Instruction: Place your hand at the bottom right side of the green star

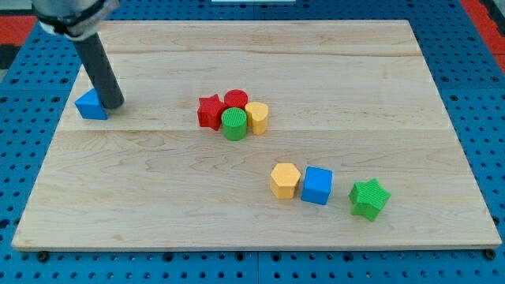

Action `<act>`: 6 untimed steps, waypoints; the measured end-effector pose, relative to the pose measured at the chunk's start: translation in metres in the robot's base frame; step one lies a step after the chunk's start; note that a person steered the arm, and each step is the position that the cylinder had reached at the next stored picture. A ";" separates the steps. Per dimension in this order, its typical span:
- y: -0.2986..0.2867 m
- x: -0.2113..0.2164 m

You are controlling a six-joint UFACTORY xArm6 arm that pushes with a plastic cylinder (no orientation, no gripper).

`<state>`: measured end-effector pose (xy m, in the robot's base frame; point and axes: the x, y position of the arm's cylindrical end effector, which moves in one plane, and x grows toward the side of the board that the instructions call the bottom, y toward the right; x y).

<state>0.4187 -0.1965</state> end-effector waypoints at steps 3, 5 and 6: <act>0.182 0.190; 0.310 0.199; 0.411 0.199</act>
